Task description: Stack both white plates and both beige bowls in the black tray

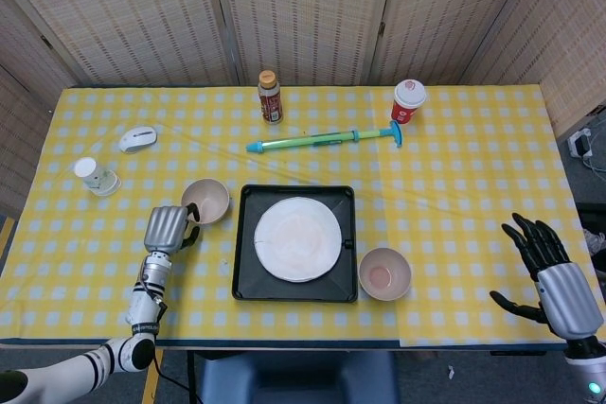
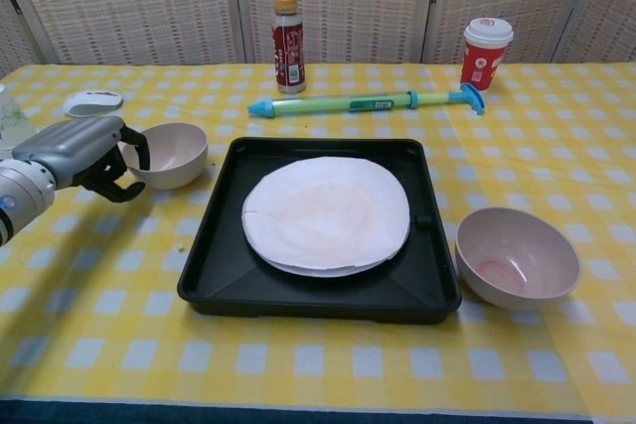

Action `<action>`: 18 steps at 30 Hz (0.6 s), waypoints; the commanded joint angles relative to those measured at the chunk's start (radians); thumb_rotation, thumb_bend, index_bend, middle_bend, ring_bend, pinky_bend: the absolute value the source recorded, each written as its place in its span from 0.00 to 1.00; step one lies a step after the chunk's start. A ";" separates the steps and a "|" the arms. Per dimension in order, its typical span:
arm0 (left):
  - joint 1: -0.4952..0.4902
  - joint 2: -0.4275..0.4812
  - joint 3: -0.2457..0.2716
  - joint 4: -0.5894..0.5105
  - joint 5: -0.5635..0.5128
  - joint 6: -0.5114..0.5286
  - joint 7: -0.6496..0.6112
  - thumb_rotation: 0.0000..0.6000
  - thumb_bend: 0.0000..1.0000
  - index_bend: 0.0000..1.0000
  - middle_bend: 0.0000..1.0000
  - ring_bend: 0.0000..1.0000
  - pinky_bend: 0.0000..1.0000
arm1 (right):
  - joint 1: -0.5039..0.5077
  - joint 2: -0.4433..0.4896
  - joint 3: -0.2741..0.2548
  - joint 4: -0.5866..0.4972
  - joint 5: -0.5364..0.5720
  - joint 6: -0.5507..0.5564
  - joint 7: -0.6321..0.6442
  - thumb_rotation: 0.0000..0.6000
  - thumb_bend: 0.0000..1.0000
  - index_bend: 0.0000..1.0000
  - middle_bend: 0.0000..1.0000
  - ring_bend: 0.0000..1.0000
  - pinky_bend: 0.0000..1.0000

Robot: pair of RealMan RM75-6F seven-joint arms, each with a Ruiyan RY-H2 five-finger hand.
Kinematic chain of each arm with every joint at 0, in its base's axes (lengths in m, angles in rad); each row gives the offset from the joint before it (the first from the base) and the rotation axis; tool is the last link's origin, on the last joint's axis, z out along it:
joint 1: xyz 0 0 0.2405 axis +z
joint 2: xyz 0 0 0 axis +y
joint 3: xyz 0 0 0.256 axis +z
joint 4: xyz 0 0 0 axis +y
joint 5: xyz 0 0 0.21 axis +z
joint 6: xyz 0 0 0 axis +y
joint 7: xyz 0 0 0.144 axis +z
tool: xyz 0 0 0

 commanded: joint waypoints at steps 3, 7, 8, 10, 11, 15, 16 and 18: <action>-0.006 -0.035 0.012 0.046 0.044 0.032 -0.029 1.00 0.50 0.61 1.00 1.00 1.00 | 0.013 0.004 -0.008 -0.001 0.003 -0.031 -0.008 1.00 0.18 0.00 0.00 0.00 0.00; -0.007 -0.049 0.019 0.068 0.061 0.044 -0.036 1.00 0.56 0.64 1.00 1.00 1.00 | 0.014 0.008 -0.010 -0.004 0.004 -0.033 -0.006 1.00 0.18 0.00 0.00 0.00 0.00; -0.006 -0.051 0.019 0.070 0.063 0.045 -0.040 1.00 0.56 0.65 1.00 1.00 1.00 | 0.014 0.008 -0.010 -0.005 0.004 -0.031 -0.006 1.00 0.18 0.00 0.00 0.00 0.00; -0.002 -0.052 0.023 0.070 0.072 0.052 -0.048 1.00 0.56 0.65 1.00 1.00 1.00 | 0.012 0.007 -0.009 -0.004 0.002 -0.024 -0.004 1.00 0.18 0.00 0.00 0.00 0.00; 0.001 -0.049 0.027 0.064 0.082 0.062 -0.053 1.00 0.56 0.65 1.00 1.00 1.00 | 0.012 0.006 -0.008 -0.002 0.002 -0.022 -0.003 1.00 0.18 0.00 0.00 0.00 0.00; 0.010 -0.032 0.046 0.021 0.132 0.106 -0.054 1.00 0.56 0.65 1.00 1.00 1.00 | 0.022 0.001 -0.008 0.006 0.014 -0.045 0.008 1.00 0.18 0.00 0.00 0.00 0.00; 0.012 -0.026 0.050 0.008 0.143 0.117 -0.046 1.00 0.56 0.65 1.00 1.00 1.00 | 0.025 0.001 -0.008 0.006 0.016 -0.053 0.010 1.00 0.18 0.00 0.00 0.00 0.00; 0.015 -0.014 0.054 -0.031 0.161 0.143 -0.017 1.00 0.56 0.65 1.00 1.00 1.00 | 0.030 0.001 -0.011 0.006 0.017 -0.065 0.010 1.00 0.18 0.00 0.00 0.00 0.00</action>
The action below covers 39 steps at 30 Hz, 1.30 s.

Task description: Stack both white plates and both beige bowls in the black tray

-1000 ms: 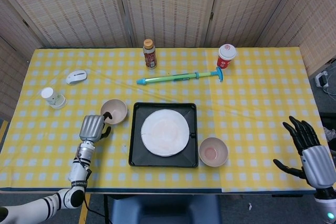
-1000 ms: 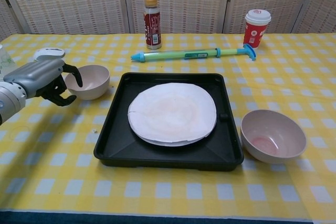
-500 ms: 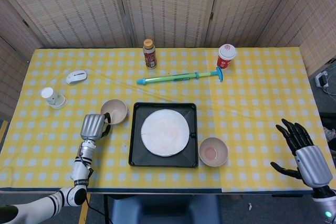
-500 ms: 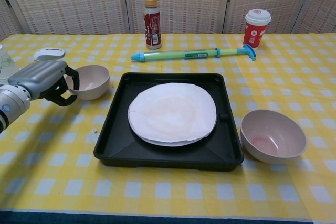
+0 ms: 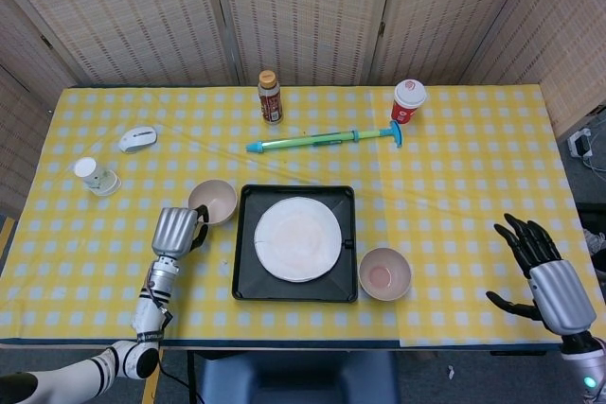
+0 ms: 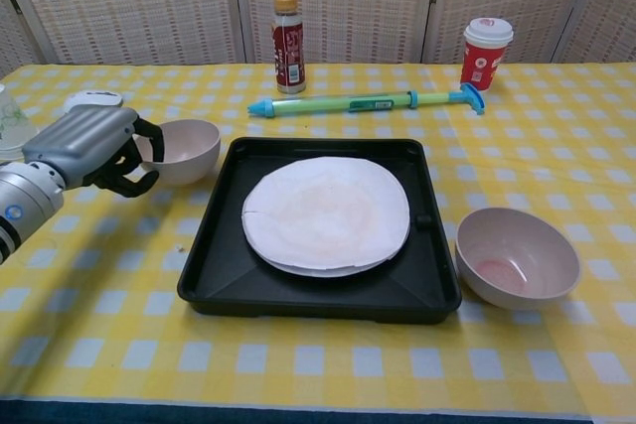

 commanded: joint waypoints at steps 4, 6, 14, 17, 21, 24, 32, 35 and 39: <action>0.017 0.040 0.023 -0.131 0.069 0.091 0.076 1.00 0.56 0.65 1.00 1.00 1.00 | 0.007 0.001 -0.010 -0.002 -0.013 -0.008 0.002 1.00 0.18 0.00 0.00 0.00 0.00; 0.026 0.048 0.037 -0.176 0.092 0.115 0.104 1.00 0.56 0.65 1.00 1.00 1.00 | 0.008 0.003 -0.015 -0.002 -0.023 -0.004 0.004 1.00 0.18 0.00 0.00 0.00 0.00; 0.013 0.017 0.067 -0.305 0.140 0.115 0.219 1.00 0.56 0.65 1.00 1.00 1.00 | 0.000 0.010 -0.020 -0.006 -0.046 0.035 0.019 1.00 0.18 0.00 0.00 0.00 0.00; -0.003 -0.023 0.062 -0.314 0.141 0.100 0.249 1.00 0.56 0.65 1.00 1.00 1.00 | -0.009 0.017 -0.020 -0.008 -0.049 0.057 0.032 1.00 0.18 0.00 0.00 0.00 0.00; -0.022 -0.081 0.055 -0.286 0.147 0.085 0.259 1.00 0.56 0.65 1.00 1.00 1.00 | -0.018 0.027 -0.023 -0.009 -0.055 0.077 0.044 1.00 0.18 0.00 0.00 0.00 0.00; -0.037 -0.119 0.047 -0.253 0.143 0.065 0.260 1.00 0.56 0.65 1.00 1.00 1.00 | -0.028 0.033 -0.019 -0.009 -0.049 0.098 0.053 1.00 0.18 0.00 0.00 0.00 0.00; -0.066 -0.186 0.044 -0.160 0.131 0.005 0.227 1.00 0.56 0.65 1.00 1.00 1.00 | -0.045 0.038 -0.015 -0.012 -0.041 0.126 0.056 1.00 0.18 0.00 0.00 0.00 0.00; -0.072 -0.201 0.041 -0.116 0.130 -0.005 0.213 1.00 0.56 0.65 1.00 1.00 1.00 | -0.049 0.037 -0.015 -0.013 -0.039 0.128 0.045 1.00 0.18 0.00 0.00 0.00 0.00; -0.079 -0.218 0.035 -0.058 0.153 0.012 0.186 1.00 0.56 0.63 1.00 1.00 1.00 | -0.053 0.041 -0.007 -0.025 -0.007 0.115 0.034 1.00 0.18 0.00 0.00 0.00 0.00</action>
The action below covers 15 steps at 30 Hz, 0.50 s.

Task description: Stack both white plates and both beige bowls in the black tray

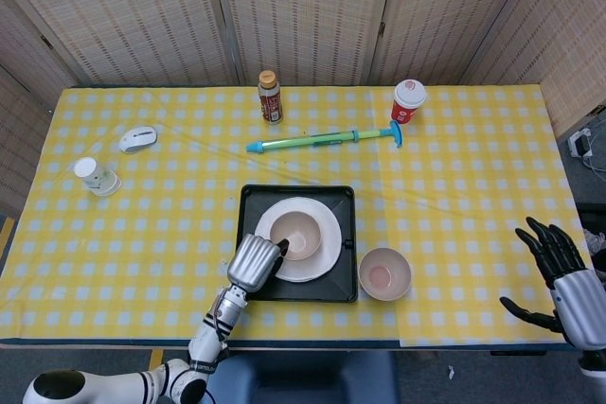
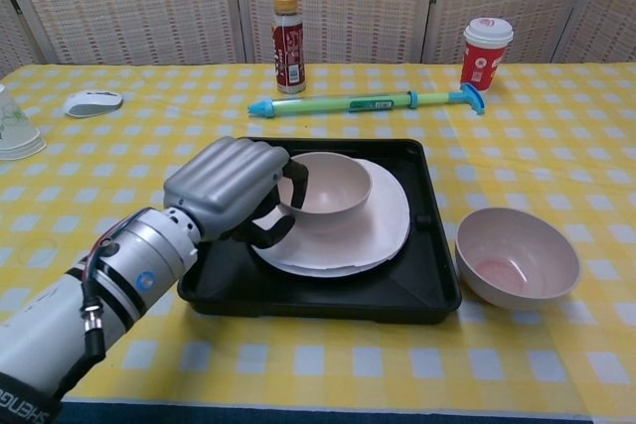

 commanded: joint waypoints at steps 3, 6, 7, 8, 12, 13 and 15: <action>-0.005 -0.012 -0.007 0.041 0.014 0.003 -0.054 1.00 0.54 0.48 1.00 1.00 1.00 | -0.003 0.002 0.009 -0.010 0.019 -0.007 -0.012 1.00 0.18 0.00 0.00 0.00 0.00; -0.002 -0.005 -0.004 0.034 0.019 0.004 -0.069 1.00 0.46 0.30 1.00 1.00 1.00 | -0.003 -0.001 0.009 -0.012 0.019 -0.012 -0.019 1.00 0.18 0.00 0.00 0.00 0.00; -0.001 -0.004 -0.003 0.031 0.023 0.008 -0.070 1.00 0.43 0.25 1.00 1.00 1.00 | -0.002 -0.002 0.010 -0.012 0.019 -0.014 -0.021 1.00 0.18 0.00 0.00 0.00 0.00; 0.000 -0.002 -0.001 0.028 0.029 0.015 -0.069 1.00 0.41 0.22 1.00 1.00 1.00 | -0.002 -0.002 0.010 -0.013 0.020 -0.016 -0.023 1.00 0.18 0.00 0.00 0.00 0.00; 0.008 0.007 0.008 0.001 0.053 0.044 -0.065 1.00 0.32 0.13 1.00 1.00 1.00 | -0.004 -0.003 0.012 -0.017 0.022 -0.016 -0.029 1.00 0.18 0.00 0.00 0.00 0.00; 0.011 0.013 0.010 -0.012 0.055 0.046 -0.063 1.00 0.31 0.13 1.00 1.00 1.00 | -0.004 -0.003 0.012 -0.017 0.021 -0.015 -0.030 1.00 0.18 0.00 0.00 0.00 0.00; 0.018 0.031 0.015 -0.045 0.064 0.058 -0.050 1.00 0.29 0.13 1.00 1.00 1.00 | -0.005 -0.004 0.012 -0.017 0.019 -0.015 -0.032 1.00 0.18 0.00 0.00 0.00 0.00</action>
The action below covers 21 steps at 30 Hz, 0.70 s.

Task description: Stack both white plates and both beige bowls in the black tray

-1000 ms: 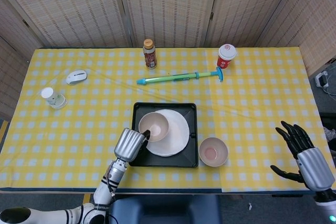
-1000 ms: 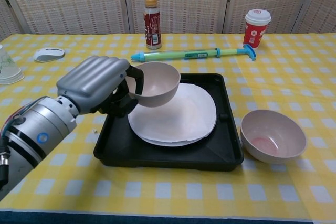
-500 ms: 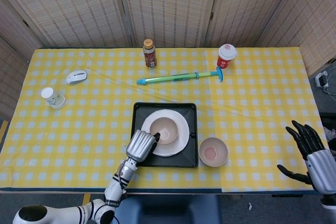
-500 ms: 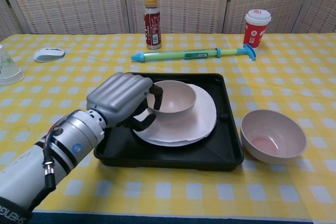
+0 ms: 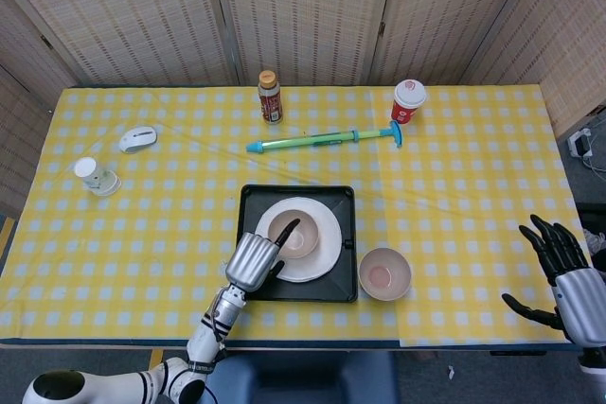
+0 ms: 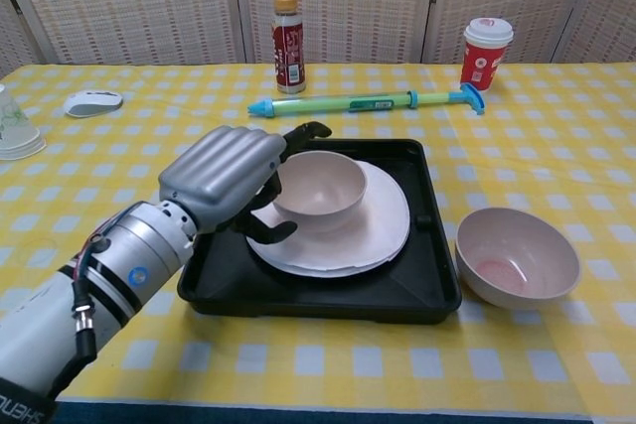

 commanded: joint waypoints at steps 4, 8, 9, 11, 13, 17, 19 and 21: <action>0.038 0.088 0.022 -0.134 0.019 0.042 0.055 1.00 0.25 0.10 1.00 1.00 1.00 | 0.000 -0.001 -0.002 0.001 -0.008 -0.001 -0.004 1.00 0.18 0.00 0.00 0.00 0.00; 0.090 0.208 0.039 -0.267 0.007 0.080 0.123 1.00 0.23 0.10 1.00 1.00 1.00 | 0.000 -0.002 -0.008 0.001 -0.022 -0.001 -0.008 1.00 0.18 0.00 0.00 0.00 0.00; 0.111 0.248 0.043 -0.302 0.007 0.103 0.127 1.00 0.23 0.11 1.00 0.98 1.00 | 0.000 -0.004 -0.010 0.001 -0.028 -0.001 -0.012 1.00 0.18 0.00 0.00 0.00 0.00; 0.150 0.320 0.052 -0.353 0.010 0.146 0.106 1.00 0.23 0.12 0.99 0.91 1.00 | 0.003 -0.009 -0.014 0.001 -0.039 -0.006 -0.022 1.00 0.18 0.00 0.00 0.00 0.00; 0.186 0.381 0.059 -0.386 0.003 0.176 0.074 1.00 0.23 0.15 0.90 0.76 0.95 | 0.008 -0.015 -0.017 0.001 -0.046 -0.017 -0.035 1.00 0.18 0.00 0.00 0.00 0.00; 0.260 0.505 0.069 -0.426 -0.041 0.219 0.015 1.00 0.23 0.18 0.50 0.38 0.50 | 0.026 -0.031 -0.019 0.003 -0.055 -0.048 -0.065 1.00 0.18 0.00 0.00 0.00 0.00; 0.301 0.551 0.073 -0.409 -0.044 0.265 -0.013 1.00 0.23 0.17 0.37 0.25 0.33 | 0.037 -0.041 -0.020 0.006 -0.060 -0.067 -0.077 1.00 0.18 0.01 0.00 0.00 0.00; 0.341 0.587 0.077 -0.376 -0.037 0.312 -0.045 1.00 0.23 0.17 0.31 0.18 0.24 | 0.050 -0.046 -0.024 0.009 -0.066 -0.091 -0.094 1.00 0.18 0.05 0.00 0.00 0.00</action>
